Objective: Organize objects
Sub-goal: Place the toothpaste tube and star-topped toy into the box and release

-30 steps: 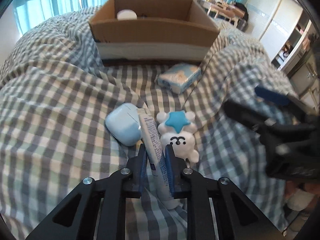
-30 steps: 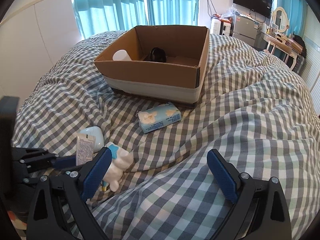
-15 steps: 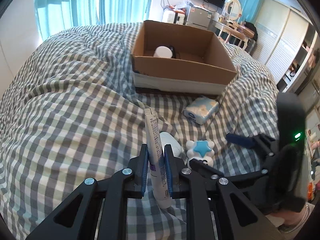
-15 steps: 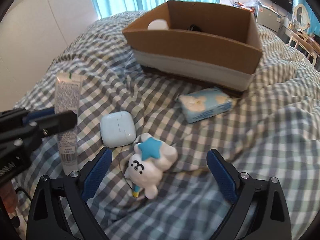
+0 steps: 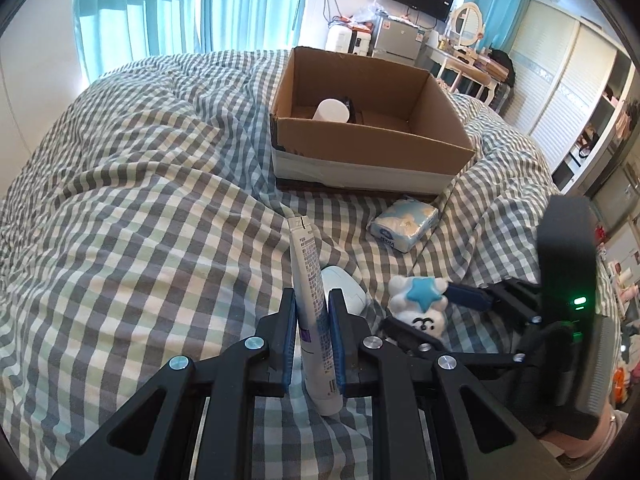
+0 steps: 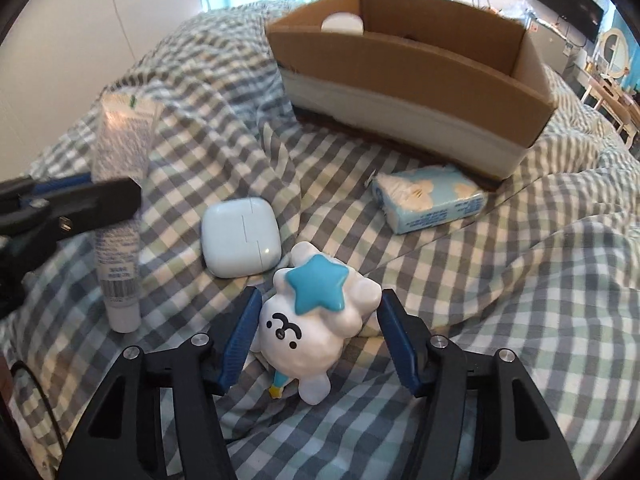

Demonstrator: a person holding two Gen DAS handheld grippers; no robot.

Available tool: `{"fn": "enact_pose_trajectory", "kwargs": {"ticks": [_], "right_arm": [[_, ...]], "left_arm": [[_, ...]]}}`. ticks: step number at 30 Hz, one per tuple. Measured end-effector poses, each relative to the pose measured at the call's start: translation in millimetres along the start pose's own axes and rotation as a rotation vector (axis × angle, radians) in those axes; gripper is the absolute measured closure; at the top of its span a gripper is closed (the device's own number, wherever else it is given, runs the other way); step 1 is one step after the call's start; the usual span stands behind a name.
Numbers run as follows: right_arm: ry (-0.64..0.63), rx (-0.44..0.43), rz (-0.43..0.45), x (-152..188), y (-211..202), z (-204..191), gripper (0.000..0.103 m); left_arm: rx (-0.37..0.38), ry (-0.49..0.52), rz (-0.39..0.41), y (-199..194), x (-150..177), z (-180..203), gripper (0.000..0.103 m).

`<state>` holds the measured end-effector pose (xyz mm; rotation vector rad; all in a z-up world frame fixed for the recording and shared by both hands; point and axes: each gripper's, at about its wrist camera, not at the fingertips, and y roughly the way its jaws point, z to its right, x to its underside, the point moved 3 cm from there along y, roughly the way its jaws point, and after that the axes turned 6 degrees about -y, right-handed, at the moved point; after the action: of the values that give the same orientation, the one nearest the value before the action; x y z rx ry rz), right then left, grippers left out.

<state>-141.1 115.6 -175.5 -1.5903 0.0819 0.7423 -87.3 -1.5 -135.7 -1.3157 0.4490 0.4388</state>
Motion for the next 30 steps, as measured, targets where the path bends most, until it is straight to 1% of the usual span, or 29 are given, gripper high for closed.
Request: {"fn": "enact_pose_trajectory", "kwargs": {"ticks": [8,12,16,18,20,24,25,30], "right_arm": [[0.005,0.036,0.112,-8.1,-52.5,2.0,0.043],[-0.005,0.060,0.194,-16.6,-90.3,5.2,0.043],[-0.030,0.088,0.275,-35.7,-124.9,9.8,0.043],[-0.036,0.097,0.309,-47.3,-139.1,13.7,0.043],[-0.038,0.102,0.342,-62.3,-151.1,20.4,0.043],[-0.039,0.115,0.387,-88.7,-164.2,33.6,0.043],[-0.034,0.114,0.396,-97.7,-165.6,38.6,0.043],[0.000,0.129,0.415,-136.9,-159.3,64.8,0.043]], "left_arm": [[0.004,0.021,0.069,-26.6,-4.2,9.0,0.088],[0.005,0.036,0.111,-43.4,-15.0,13.8,0.088],[0.019,0.053,0.146,-57.5,-33.2,18.6,0.088],[0.056,0.047,0.150,-64.9,-46.4,19.1,0.088],[0.070,0.054,0.164,-71.0,-61.3,20.4,0.088],[0.059,0.087,0.221,-80.1,-100.6,26.4,0.088],[0.060,0.092,0.227,-80.4,-106.1,27.7,0.088],[0.047,0.126,0.261,-68.6,-154.9,40.7,0.088]]}}
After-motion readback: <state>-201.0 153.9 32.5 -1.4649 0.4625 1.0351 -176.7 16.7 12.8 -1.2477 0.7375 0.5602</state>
